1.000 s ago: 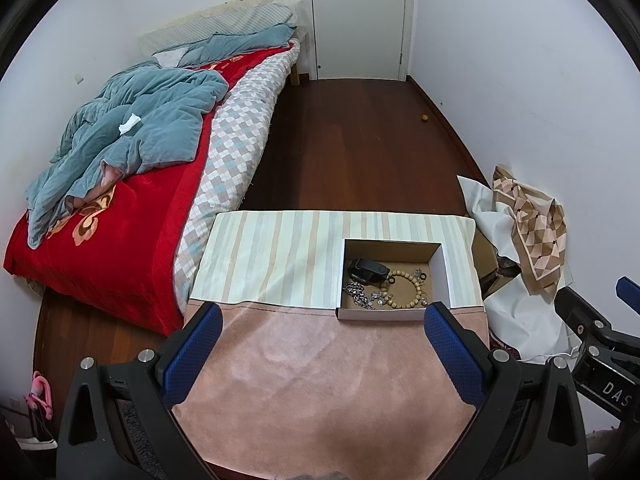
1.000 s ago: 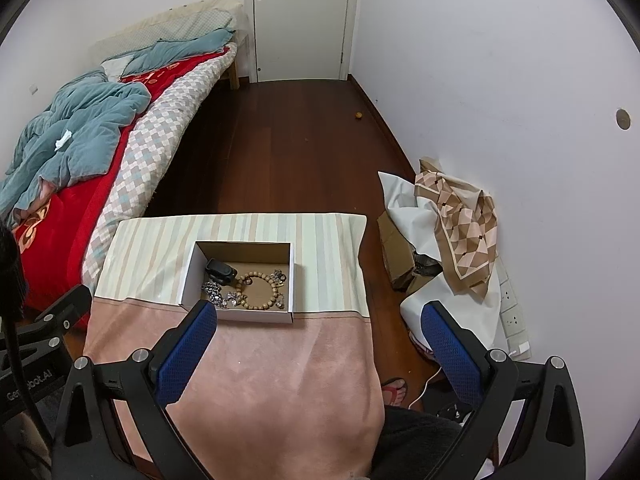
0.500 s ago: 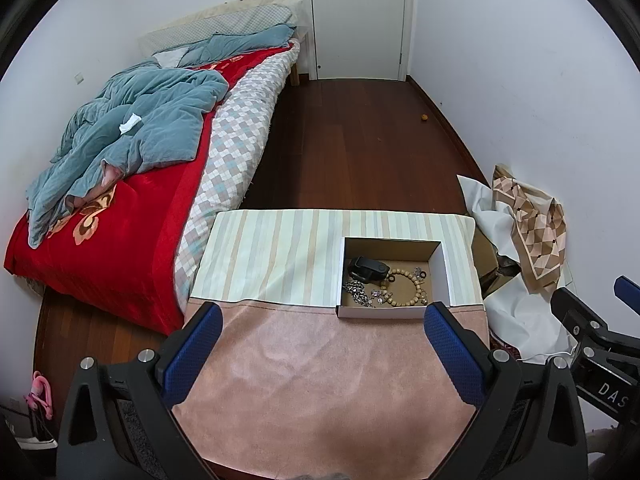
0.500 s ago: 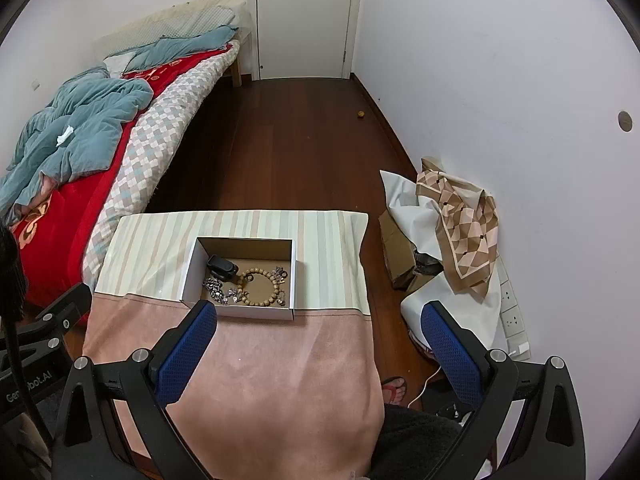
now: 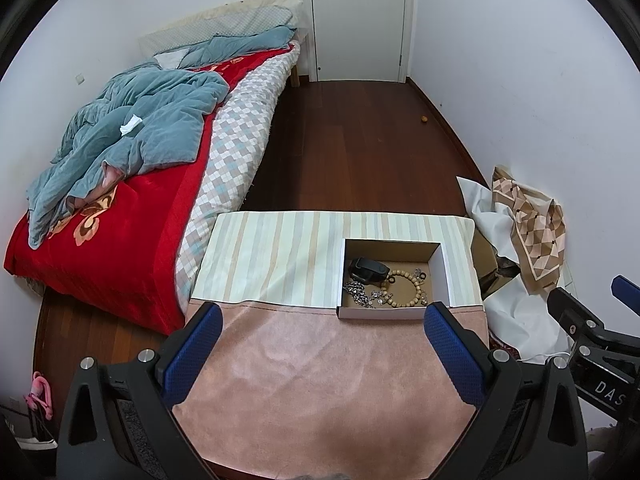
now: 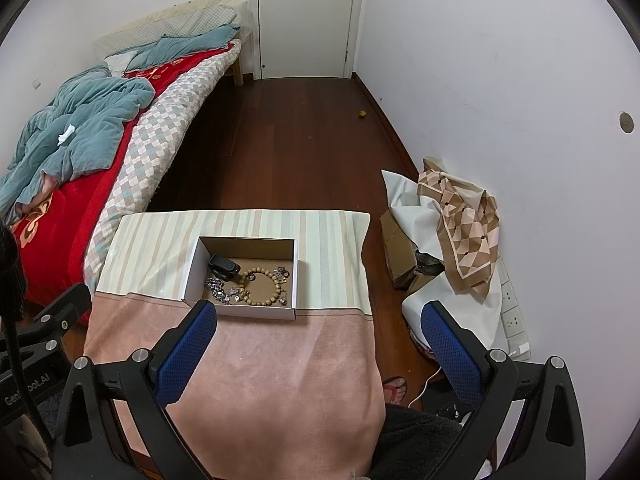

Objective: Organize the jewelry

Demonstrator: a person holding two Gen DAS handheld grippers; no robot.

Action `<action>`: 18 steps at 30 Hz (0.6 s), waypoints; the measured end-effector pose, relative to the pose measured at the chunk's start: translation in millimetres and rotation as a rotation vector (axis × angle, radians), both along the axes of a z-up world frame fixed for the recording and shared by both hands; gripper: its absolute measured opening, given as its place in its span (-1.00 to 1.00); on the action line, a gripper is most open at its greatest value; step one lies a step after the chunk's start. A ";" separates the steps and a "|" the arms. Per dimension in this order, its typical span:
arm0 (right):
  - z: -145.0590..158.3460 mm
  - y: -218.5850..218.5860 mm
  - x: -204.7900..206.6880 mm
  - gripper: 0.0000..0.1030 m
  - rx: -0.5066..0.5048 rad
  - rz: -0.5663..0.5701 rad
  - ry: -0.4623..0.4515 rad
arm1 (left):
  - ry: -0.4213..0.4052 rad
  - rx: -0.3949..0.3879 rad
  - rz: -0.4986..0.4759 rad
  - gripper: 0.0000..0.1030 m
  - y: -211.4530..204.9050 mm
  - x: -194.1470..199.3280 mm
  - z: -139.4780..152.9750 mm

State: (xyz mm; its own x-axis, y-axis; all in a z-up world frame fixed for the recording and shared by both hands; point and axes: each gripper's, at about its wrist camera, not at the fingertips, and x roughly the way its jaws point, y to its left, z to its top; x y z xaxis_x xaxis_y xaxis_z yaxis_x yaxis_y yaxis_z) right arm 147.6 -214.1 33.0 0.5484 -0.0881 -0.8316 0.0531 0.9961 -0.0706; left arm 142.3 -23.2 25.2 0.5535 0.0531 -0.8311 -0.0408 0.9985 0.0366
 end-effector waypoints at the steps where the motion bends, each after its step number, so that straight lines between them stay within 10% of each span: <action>1: -0.1 0.0 0.3 1.00 0.002 0.000 0.001 | 0.001 -0.001 0.000 1.00 0.1 0.1 0.0; 18: 0.5 2.8 -0.2 1.00 -0.003 0.005 0.006 | -0.003 0.000 0.001 1.00 -1.8 -0.1 3.5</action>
State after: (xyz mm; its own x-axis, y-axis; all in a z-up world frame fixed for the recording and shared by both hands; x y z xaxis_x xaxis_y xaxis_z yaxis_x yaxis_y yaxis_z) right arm 147.4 -211.2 33.6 0.5439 -0.0881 -0.8345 0.0479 0.9961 -0.0739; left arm 142.2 -25.0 28.7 0.5558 0.0539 -0.8296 -0.0421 0.9984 0.0367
